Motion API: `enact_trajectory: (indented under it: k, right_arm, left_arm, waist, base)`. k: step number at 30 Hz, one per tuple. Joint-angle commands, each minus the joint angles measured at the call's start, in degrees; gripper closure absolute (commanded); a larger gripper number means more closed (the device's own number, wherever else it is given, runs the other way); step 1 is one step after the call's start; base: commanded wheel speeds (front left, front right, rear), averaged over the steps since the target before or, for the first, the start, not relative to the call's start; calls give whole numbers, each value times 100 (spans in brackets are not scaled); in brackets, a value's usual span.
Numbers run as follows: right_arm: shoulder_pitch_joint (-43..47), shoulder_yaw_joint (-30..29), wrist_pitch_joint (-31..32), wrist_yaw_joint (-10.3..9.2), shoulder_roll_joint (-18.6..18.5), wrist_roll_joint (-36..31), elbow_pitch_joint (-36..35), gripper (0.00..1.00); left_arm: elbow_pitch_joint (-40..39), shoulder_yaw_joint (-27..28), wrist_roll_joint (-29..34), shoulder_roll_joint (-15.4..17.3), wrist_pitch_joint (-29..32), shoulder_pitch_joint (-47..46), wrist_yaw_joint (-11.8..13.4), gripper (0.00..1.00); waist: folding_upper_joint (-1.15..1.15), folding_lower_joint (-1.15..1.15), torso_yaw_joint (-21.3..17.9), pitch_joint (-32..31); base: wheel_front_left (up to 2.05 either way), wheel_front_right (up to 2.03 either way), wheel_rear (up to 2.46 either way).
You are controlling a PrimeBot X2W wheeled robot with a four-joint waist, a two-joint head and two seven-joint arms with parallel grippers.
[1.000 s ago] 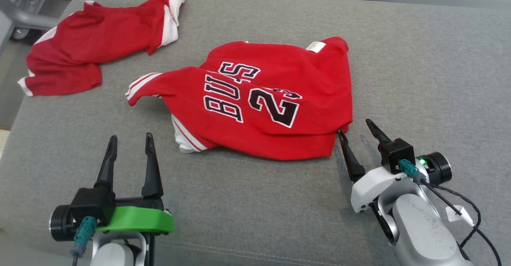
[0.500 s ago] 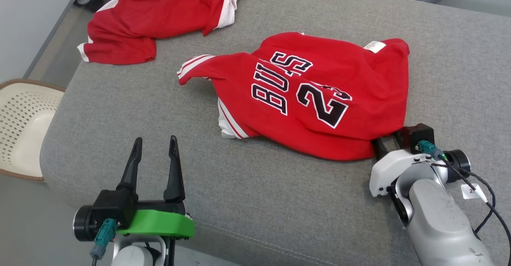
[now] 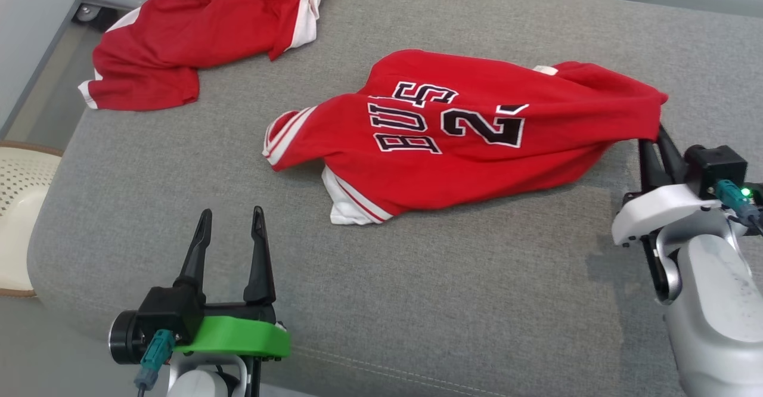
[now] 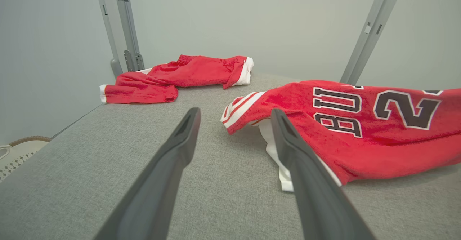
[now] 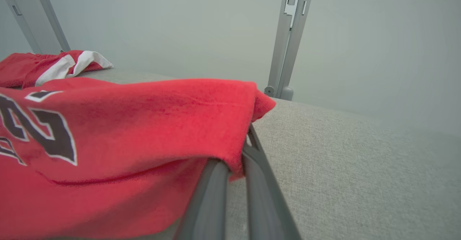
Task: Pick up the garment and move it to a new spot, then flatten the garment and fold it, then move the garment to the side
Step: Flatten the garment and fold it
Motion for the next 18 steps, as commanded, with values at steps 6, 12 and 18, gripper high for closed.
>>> enact_trajectory:
  k: [6,12,18]
  right_arm:
    - [406,-639,240,-8,-121,-456,-883,100]
    - [969,-984,1064,-7,112,-794,-2272,100]
    - [923,-313,1652,-7,215,-803,-2606,100]
  left_arm:
    - [-21,5,5,7,-3,111,-22,0]
    - [-36,-30,-35,7,-3,133,-31,0]
    - [-5,-118,-80,7,-3,-33,-61,0]
  waist:
    - [0,0,-223,-62]
    - [0,0,-219,-36]
    - [0,0,-113,92]
  base:
    - [0,0,0]
    - [0,0,0]
    - [0,0,0]
